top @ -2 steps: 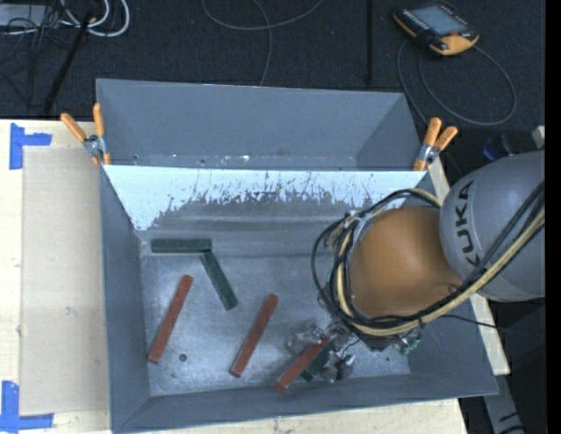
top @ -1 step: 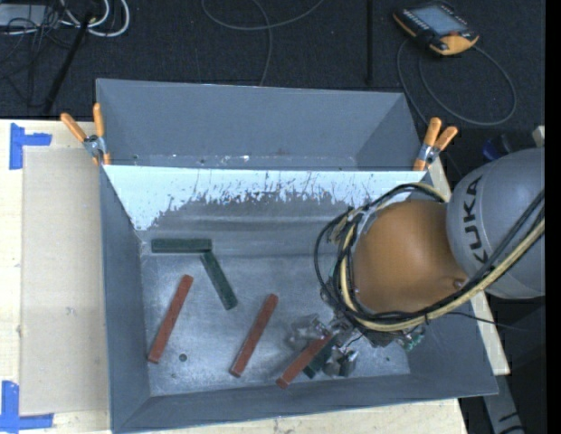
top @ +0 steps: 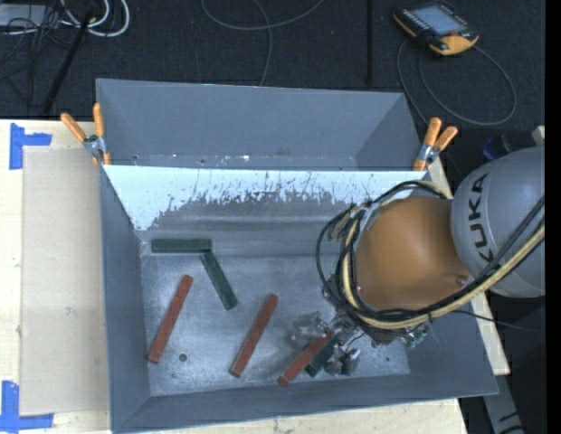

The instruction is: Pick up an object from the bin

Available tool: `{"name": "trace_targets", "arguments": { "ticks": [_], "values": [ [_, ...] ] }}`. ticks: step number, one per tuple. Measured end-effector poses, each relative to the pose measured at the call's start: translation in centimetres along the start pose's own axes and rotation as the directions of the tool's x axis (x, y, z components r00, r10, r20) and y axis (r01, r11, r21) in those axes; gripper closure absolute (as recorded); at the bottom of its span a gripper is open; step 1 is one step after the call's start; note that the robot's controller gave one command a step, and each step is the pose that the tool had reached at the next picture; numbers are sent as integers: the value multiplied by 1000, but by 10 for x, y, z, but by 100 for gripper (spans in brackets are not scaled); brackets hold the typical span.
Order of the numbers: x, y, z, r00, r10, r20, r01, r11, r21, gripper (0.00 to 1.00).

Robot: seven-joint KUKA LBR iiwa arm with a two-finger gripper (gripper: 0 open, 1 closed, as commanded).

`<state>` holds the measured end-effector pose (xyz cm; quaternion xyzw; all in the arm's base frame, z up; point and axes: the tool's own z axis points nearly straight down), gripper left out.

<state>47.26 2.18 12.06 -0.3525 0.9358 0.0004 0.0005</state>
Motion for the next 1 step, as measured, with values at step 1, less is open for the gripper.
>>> {"name": "trace_targets", "arguments": {
  "ticks": [1],
  "values": [
    [0,1,-10,1000,1,-3,-1,1000,-2,100]
  ]
}}
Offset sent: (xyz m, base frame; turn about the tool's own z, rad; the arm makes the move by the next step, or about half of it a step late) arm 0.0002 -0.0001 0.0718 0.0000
